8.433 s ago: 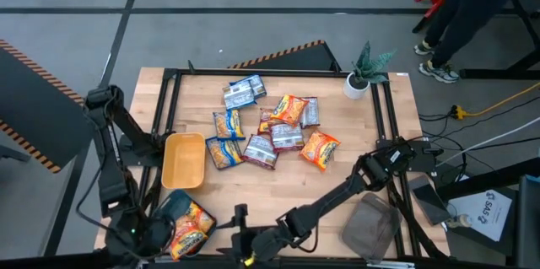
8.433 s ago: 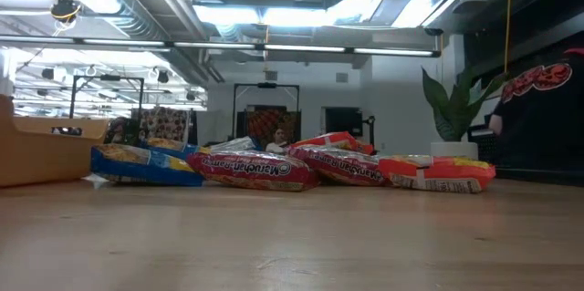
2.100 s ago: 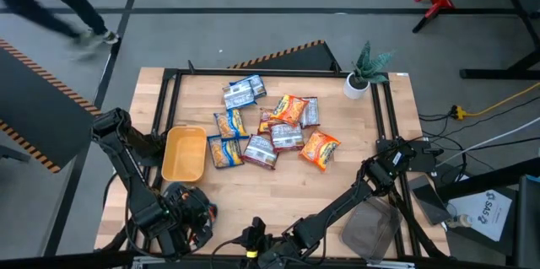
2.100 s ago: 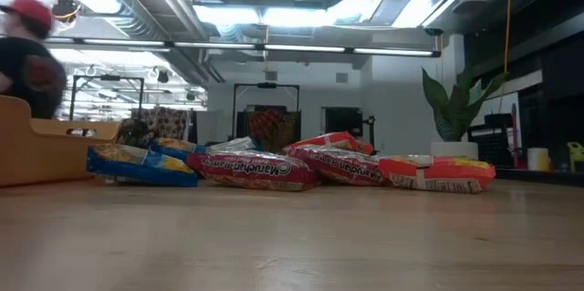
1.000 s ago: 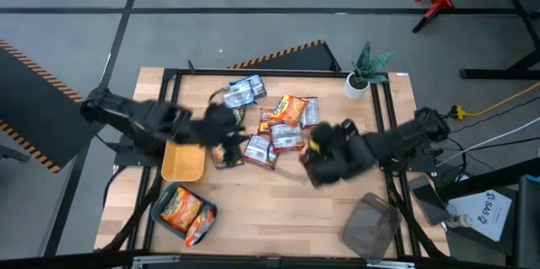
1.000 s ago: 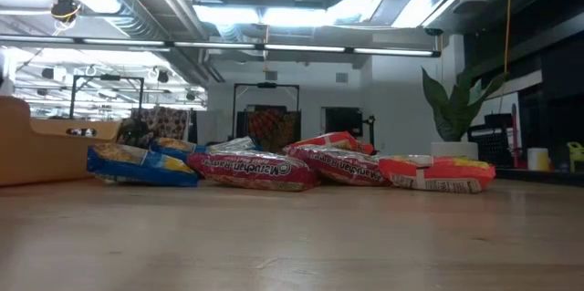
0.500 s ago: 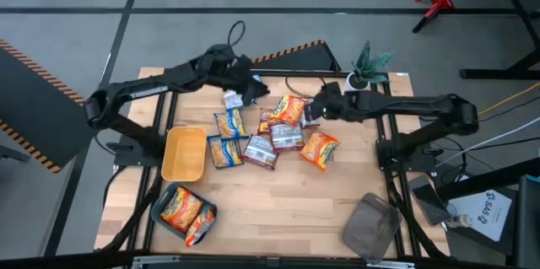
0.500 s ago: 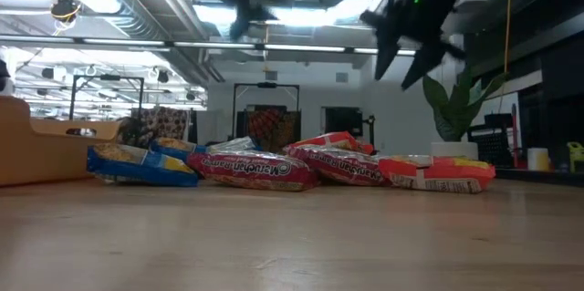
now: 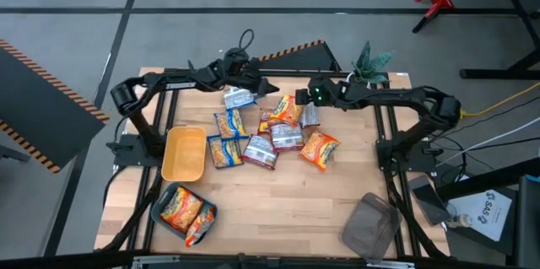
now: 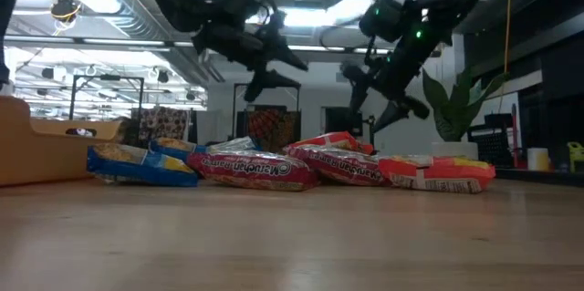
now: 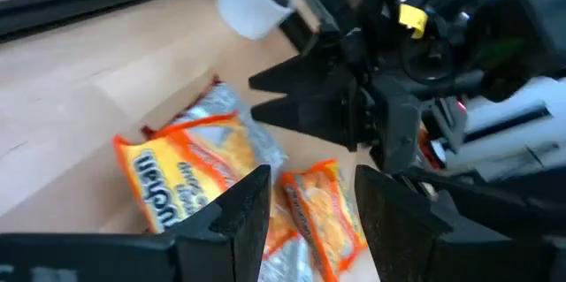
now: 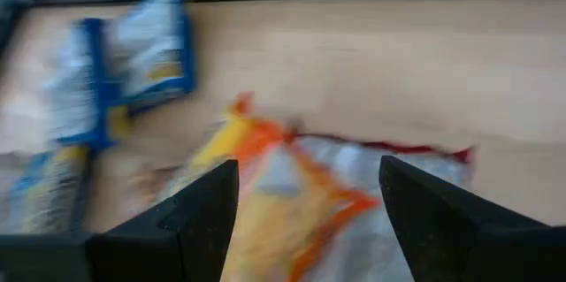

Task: Sort Maruchan noodles
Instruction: Put the orange noodle pack into the blue bin

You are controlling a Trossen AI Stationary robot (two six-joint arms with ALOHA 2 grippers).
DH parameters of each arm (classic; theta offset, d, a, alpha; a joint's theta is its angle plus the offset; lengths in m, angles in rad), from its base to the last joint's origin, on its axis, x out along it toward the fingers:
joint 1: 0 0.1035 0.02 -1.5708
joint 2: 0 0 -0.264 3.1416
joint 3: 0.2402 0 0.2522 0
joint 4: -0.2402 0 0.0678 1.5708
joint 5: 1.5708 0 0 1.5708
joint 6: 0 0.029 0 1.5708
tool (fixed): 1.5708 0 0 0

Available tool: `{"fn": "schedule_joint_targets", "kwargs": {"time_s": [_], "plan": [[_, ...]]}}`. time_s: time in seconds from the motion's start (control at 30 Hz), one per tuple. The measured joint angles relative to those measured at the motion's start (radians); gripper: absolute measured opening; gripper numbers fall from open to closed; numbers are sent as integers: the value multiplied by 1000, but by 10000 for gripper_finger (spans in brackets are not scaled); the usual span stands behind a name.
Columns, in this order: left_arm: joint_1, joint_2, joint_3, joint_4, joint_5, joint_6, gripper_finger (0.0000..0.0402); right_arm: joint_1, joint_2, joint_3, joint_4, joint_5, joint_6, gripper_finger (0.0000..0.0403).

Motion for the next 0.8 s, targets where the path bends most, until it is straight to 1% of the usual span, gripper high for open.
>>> {"fn": "schedule_joint_targets", "kwargs": {"time_s": [0.1,0.2,0.27,0.47,0.57,0.67,0.8], "plan": [[-2,26,0,0,-17,-28,161,-35,39,-2,2,-60,-37,260],[-8,48,0,-2,-29,-64,161,-53,67,-2,15,-143,-68,260],[-16,62,0,-1,-39,-86,161,-51,85,-2,9,-164,-76,260],[-47,108,0,-9,-40,-87,161,-37,117,-1,22,-192,-92,260],[-63,117,1,-28,-42,-86,161,-37,119,-1,59,-251,-94,260],[-78,126,1,-81,-89,-66,160,-37,119,-1,116,-312,-93,260],[-88,127,1,-159,-154,-30,160,-37,119,-1,125,-310,-90,260]]}}
